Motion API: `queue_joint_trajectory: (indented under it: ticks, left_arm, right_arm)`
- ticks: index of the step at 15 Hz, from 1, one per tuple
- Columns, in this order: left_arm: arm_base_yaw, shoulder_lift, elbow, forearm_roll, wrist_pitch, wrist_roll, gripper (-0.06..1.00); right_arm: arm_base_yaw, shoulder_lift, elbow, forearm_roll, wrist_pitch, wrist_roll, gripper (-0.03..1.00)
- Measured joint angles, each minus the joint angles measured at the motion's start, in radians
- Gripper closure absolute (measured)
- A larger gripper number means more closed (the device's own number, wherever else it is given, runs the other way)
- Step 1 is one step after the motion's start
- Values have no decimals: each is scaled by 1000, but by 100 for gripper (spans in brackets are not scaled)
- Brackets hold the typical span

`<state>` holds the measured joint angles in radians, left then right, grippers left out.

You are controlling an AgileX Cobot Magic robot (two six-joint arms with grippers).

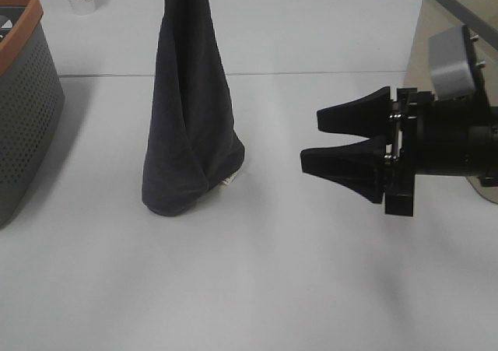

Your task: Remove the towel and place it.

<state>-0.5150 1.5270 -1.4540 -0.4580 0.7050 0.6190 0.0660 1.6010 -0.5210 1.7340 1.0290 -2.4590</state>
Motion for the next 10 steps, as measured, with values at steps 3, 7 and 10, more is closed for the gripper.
queue_joint_trajectory:
  ticks: [3, 7, 10]
  left_arm:
    - [0, 0, 0, 79, 64, 25, 94]
    - [0, 0, 0, 96, 65, 28, 94]
    - [0, 0, 0, 99, 65, 29, 94]
  right_arm:
    - [116, 151, -63, 5, 1, -109, 27]
    - [271, 293, -222, 5, -136, -106, 27]
    - [305, 345, -296, 5, -212, -55, 27]
